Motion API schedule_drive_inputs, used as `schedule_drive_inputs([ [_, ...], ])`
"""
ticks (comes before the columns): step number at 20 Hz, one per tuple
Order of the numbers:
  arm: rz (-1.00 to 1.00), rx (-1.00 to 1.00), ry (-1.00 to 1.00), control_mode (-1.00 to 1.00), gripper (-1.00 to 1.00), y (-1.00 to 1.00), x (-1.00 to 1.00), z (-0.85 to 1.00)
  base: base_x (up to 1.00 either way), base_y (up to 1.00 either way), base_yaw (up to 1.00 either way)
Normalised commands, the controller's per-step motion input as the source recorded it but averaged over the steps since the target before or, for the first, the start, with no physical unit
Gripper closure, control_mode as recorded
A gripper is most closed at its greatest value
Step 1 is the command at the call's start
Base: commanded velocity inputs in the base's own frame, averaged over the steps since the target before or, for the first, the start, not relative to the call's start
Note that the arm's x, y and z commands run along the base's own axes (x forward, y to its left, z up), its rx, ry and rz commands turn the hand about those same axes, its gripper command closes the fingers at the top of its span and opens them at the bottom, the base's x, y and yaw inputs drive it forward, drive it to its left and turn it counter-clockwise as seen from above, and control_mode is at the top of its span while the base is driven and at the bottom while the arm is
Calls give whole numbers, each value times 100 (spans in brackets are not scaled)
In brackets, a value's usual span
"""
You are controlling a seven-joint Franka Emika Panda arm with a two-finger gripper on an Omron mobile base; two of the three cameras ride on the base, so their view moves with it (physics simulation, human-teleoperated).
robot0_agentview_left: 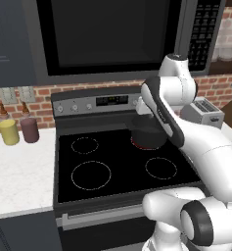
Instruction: Put the bell pepper and eggplant in the pot. Retrieve the spatula and lightly stir the vegetables in the pot.
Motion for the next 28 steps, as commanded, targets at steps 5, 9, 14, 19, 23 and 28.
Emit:
schedule_drive_inputs([
  [5,0,0,-1,-100,-100,0,-8,0,0,0,0],
  [9,0,0,0,-100,-100,-38,-20,0,0,0,0],
  [14,-2,0,-1,-100,-100,-88,-14,-3,0,0,0],
  [19,-3,0,0,-100,-100,-100,-2,-15,0,0,0],
  [23,-5,0,0,-100,-100,-100,0,-28,0,0,0],
  [28,-5,0,0,-100,-100,-100,0,-41,0,0,0],
])
